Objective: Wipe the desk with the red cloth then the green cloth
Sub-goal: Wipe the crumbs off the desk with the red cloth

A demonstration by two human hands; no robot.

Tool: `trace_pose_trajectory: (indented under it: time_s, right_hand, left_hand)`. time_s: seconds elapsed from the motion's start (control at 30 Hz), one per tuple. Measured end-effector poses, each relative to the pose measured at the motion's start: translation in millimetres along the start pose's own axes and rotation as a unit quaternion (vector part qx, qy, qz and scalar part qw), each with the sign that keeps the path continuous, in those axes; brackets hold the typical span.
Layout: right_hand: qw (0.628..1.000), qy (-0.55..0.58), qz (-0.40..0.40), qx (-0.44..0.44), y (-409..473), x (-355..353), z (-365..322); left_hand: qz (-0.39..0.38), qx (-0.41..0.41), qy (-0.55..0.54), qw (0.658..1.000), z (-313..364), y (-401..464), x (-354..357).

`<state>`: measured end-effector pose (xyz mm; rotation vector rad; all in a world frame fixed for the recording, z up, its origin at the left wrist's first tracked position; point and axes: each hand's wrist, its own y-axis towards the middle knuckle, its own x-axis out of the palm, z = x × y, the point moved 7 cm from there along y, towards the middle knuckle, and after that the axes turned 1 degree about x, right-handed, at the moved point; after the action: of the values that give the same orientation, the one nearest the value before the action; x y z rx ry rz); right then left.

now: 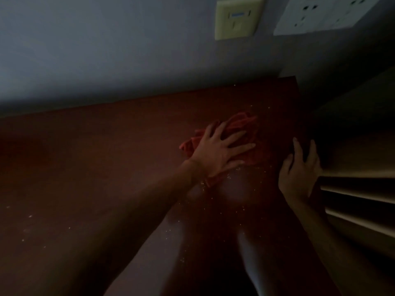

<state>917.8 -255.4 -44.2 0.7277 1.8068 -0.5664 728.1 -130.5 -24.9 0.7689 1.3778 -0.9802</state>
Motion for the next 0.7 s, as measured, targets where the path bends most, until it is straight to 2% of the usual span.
trace_pose_trajectory:
  time_s: [0.03,0.1,0.2,0.3,0.43,0.6,0.7]
  right_hand:
    - [1.0,0.0,-0.002,-0.004,0,-1,0]
    - [1.0,0.0,-0.005,-0.012,0,-2,-1]
    - [1.0,0.007,-0.01,-0.009,0,-2,-1]
    - [1.0,0.009,-0.012,-0.01,1,-3,-2]
    - [1.0,0.008,-0.011,-0.004,1,-2,-2]
    - [1.0,0.014,-0.023,0.012,2,-1,-2]
    - [0.998,0.052,-0.035,0.008,1,-3,-1]
  left_hand:
    - [0.0,-0.032,0.0,1.0,-16,0,-3]
    - [0.005,-0.154,-0.028,0.988,-62,-4,-10]
    - [0.023,-0.336,-0.079,0.938,-132,-46,-14]
    - [0.035,-0.406,-0.082,0.91,-161,-107,-10]
    - [0.051,-0.46,-0.076,0.883,-122,-168,-2]
    - [0.076,-0.585,-0.095,0.802,-29,-166,15]
    - [0.063,-0.572,-0.127,0.808,17,-121,15]
